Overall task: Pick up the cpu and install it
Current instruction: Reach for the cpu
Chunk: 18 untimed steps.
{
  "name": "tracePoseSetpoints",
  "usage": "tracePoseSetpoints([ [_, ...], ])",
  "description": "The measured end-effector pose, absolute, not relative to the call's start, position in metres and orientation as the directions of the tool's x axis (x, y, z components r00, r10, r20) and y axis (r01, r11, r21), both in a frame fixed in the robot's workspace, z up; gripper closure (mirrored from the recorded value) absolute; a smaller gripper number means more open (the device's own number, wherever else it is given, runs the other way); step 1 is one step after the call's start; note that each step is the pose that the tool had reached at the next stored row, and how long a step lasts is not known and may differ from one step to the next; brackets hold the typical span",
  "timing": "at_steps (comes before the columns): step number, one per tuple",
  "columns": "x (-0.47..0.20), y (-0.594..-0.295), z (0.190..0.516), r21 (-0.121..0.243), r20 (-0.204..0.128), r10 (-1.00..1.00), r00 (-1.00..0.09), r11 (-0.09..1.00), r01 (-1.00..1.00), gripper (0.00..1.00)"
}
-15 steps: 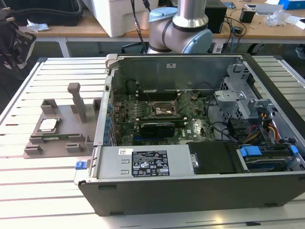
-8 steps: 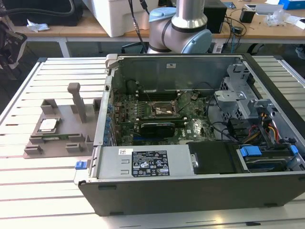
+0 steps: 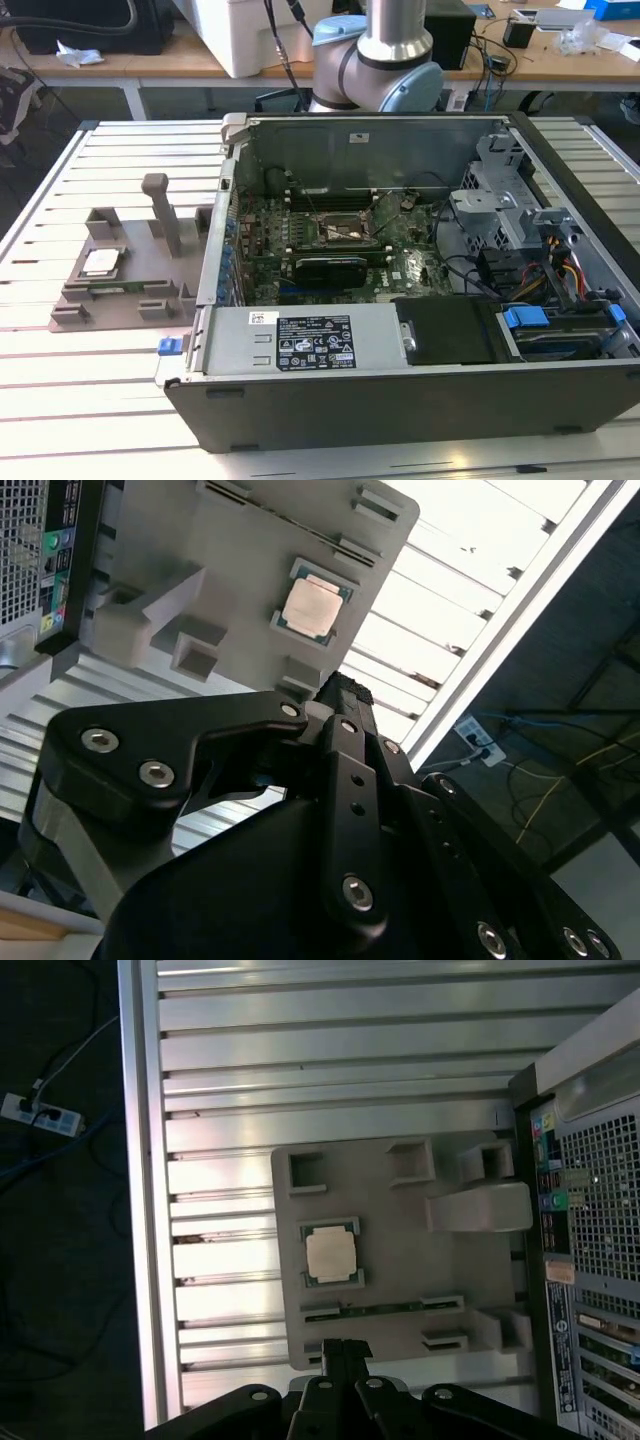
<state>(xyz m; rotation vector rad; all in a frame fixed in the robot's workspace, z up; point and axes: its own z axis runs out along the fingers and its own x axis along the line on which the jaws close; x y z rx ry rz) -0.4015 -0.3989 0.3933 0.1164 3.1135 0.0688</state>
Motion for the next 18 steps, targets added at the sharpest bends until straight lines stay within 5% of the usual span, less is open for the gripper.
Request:
tracePoseSetpoints([
  [18, -0.4112, -0.3988, 0.3929, 0.045, -0.023, 0.075, -0.997, 0.996, 0.074, 0.89],
])
